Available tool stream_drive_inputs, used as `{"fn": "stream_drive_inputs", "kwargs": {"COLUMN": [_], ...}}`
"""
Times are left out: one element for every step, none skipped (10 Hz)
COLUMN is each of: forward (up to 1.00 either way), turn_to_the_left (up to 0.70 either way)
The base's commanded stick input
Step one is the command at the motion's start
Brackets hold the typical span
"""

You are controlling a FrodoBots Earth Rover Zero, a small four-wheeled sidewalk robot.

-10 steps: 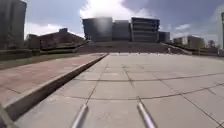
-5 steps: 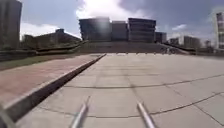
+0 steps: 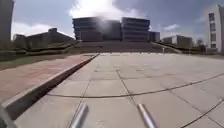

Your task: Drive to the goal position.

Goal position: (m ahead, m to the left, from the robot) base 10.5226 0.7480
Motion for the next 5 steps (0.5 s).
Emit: {"fn": "stream_drive_inputs", "kwargs": {"forward": [0.70, 0.70, 0.70, 0.70, 0.70], "turn_to_the_left": [0.00, 0.00, 0.00, 0.00, 0.00]}}
